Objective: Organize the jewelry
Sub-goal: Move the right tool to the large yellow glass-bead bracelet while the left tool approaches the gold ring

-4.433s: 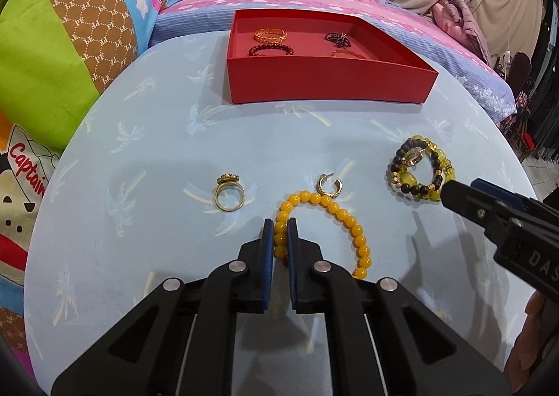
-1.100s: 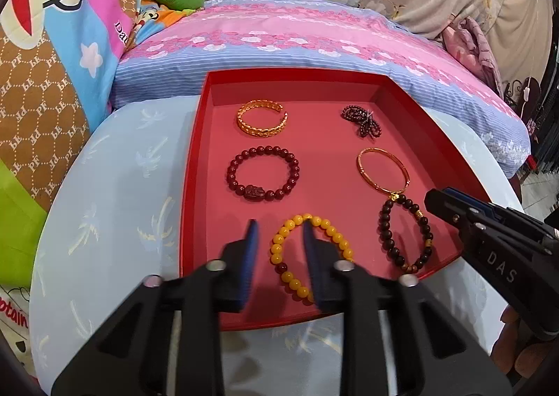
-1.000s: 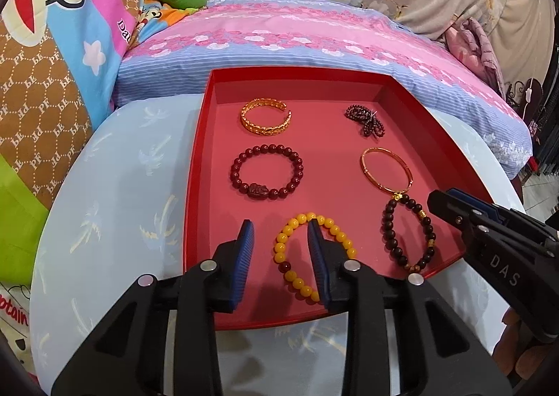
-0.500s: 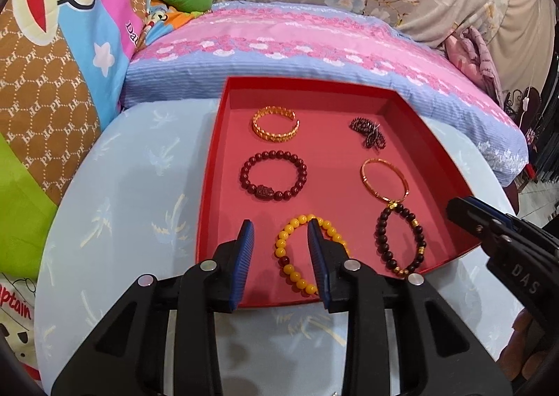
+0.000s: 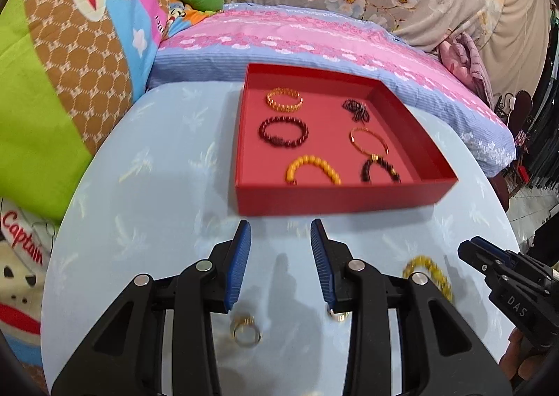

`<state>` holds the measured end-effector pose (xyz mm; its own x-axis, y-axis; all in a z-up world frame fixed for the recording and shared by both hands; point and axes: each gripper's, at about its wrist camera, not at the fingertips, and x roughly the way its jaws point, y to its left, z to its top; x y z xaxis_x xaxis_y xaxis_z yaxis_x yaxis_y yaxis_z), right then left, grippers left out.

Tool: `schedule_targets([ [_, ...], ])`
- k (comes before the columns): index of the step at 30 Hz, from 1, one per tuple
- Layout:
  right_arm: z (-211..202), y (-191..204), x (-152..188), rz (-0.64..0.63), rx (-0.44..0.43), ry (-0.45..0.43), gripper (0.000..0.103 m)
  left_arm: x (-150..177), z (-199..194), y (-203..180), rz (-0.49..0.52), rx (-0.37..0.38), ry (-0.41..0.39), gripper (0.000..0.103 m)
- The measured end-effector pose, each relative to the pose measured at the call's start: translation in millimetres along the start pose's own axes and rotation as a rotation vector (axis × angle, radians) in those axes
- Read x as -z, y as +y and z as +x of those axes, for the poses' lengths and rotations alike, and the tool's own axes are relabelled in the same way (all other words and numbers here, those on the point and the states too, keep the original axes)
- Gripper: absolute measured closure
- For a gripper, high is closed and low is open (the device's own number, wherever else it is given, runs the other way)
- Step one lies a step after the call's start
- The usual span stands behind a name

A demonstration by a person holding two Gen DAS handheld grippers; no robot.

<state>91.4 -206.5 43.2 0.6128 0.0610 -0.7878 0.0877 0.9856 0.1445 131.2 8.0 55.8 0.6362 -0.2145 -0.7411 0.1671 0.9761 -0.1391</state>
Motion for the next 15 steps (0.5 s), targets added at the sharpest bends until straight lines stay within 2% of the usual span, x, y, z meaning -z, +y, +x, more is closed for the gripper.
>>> schedule_targets([
  [7,3.0,5.1,31.7,-0.010,0.002,0.043,0.081,43.0,-16.4,9.1,-0.010,-0.004,0.045,0.069],
  [15,12.2,8.3,40.6,-0.010,0.011,0.051,0.081,71.6,-21.4,21.9,-0.040,-0.027,0.082,0.069],
])
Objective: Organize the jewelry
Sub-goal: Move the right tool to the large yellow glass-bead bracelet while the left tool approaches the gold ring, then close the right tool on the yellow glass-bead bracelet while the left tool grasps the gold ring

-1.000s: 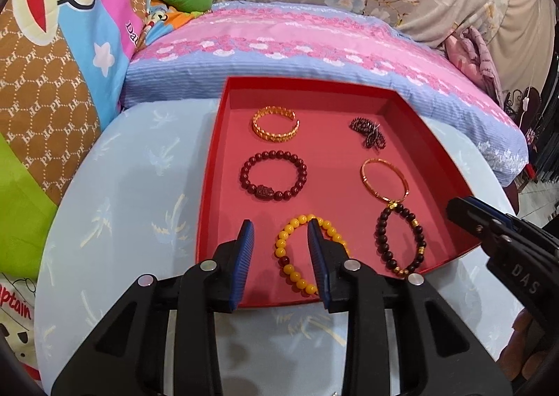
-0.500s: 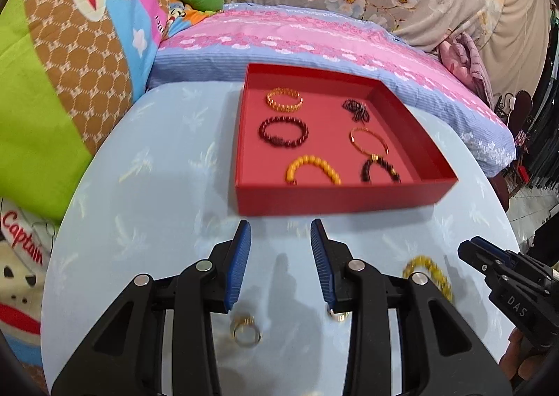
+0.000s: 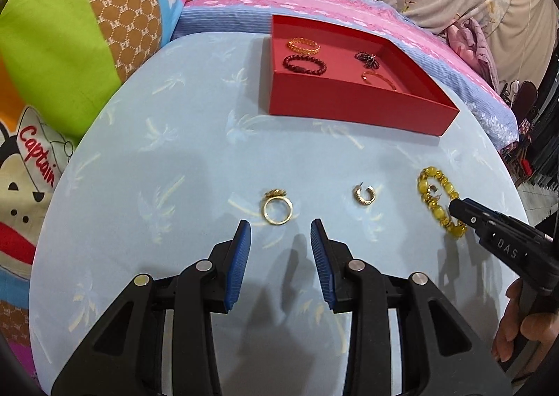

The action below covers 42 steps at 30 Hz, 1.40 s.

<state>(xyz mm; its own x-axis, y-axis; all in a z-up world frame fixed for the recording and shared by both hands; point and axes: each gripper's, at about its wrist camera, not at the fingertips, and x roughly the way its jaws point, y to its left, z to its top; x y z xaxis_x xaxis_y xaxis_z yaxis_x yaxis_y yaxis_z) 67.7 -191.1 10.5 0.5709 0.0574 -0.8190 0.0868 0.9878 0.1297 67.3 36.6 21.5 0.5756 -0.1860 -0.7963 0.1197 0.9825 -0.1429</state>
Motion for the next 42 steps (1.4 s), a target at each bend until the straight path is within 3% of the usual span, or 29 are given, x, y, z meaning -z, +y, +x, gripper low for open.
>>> schedule_targets([
  [12,5.0,5.5,-3.8,-0.015,0.022,-0.011,0.083,-0.5,8.1,4.5,-0.021,-0.013,0.013,0.068],
  [16,3.6,2.0,-1.9,0.007,0.013,-0.008,0.093,-2.3,12.1,0.9,-0.014,-0.011,0.016,0.068],
  [31,-2.9,3.7,6.6,0.031,-0.021,0.011,0.093,-8.9,23.5,-7.4,0.036,-0.047,-0.022,0.069],
  [35,-2.8,3.8,6.3,0.034,-0.023,0.011,0.093,-9.2,24.5,-8.8,0.051,-0.058,-0.030,0.083],
  [42,-7.5,4.7,4.4,0.035,-0.034,0.003,0.094,-11.9,24.5,-9.1,0.053,-0.049,-0.020,0.084],
])
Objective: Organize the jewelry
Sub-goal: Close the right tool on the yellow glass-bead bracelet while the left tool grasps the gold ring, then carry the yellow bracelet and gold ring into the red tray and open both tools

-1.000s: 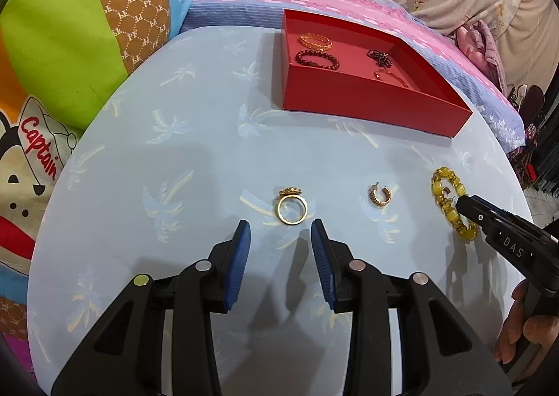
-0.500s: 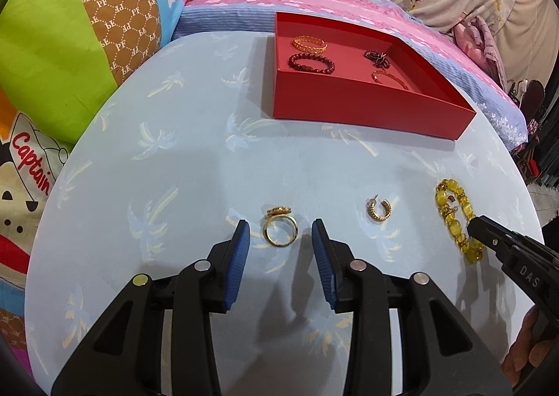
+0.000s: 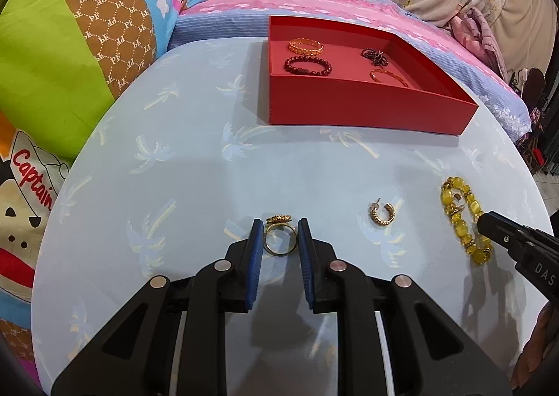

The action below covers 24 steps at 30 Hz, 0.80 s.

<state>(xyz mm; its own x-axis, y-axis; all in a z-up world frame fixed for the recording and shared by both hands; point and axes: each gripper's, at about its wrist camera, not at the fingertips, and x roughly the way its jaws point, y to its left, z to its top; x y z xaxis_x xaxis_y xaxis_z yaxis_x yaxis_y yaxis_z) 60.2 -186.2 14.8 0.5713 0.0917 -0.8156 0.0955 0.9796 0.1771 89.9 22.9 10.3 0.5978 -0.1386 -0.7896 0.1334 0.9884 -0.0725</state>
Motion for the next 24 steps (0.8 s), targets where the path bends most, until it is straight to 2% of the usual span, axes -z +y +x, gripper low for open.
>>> schedule_targets([
  [16,-45.4,13.7,-35.0,-0.012,-0.067,-0.107,0.094,-21.2,-24.0,-7.2,-0.003,0.055,-0.023,0.084],
  [24,-60.0,18.6,-51.4,-0.022,-0.073,-0.148,0.094,-33.3,-34.8,-13.5,0.011,0.076,-0.044,0.084],
])
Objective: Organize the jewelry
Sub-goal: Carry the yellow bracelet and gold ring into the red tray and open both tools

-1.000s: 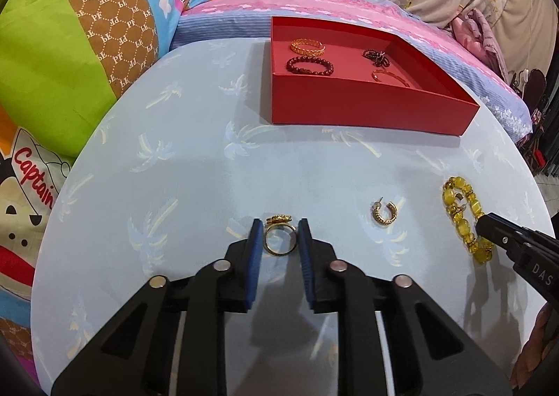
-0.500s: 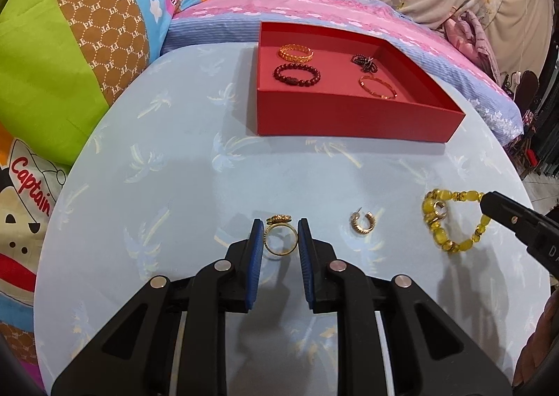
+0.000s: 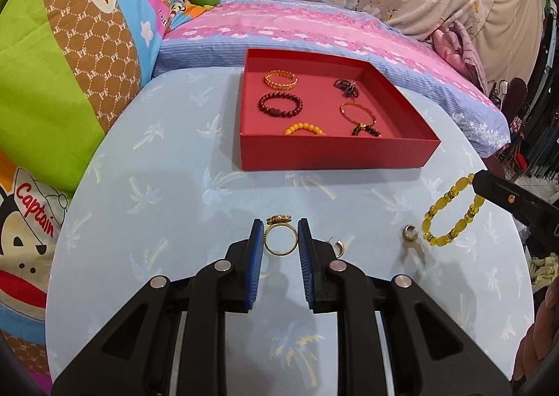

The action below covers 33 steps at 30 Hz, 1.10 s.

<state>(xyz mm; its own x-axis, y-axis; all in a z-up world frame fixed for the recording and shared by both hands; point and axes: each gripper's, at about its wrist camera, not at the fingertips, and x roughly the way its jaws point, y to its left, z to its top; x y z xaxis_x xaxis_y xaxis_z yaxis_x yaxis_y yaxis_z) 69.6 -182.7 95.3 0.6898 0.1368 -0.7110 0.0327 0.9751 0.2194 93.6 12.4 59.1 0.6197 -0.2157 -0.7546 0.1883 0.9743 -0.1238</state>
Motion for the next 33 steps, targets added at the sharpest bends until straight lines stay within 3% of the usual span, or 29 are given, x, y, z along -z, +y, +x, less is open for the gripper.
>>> schedule_targets([
  [16,7.1,13.6,-71.4,-0.061,0.008,-0.099,0.094,-65.7,4.6,-25.4,0.048,0.047,-0.064,0.084],
  [24,45.9,18.1,-118.2,-0.064,-0.015,-0.093,0.094,-118.4,30.0,-42.2,0.078,0.078,-0.090,0.084],
  [33,103.6,7.6,-155.5,-0.022,-0.033,-0.058,0.094,-156.1,83.8,-50.3,0.073,0.113,-0.047,0.084],
])
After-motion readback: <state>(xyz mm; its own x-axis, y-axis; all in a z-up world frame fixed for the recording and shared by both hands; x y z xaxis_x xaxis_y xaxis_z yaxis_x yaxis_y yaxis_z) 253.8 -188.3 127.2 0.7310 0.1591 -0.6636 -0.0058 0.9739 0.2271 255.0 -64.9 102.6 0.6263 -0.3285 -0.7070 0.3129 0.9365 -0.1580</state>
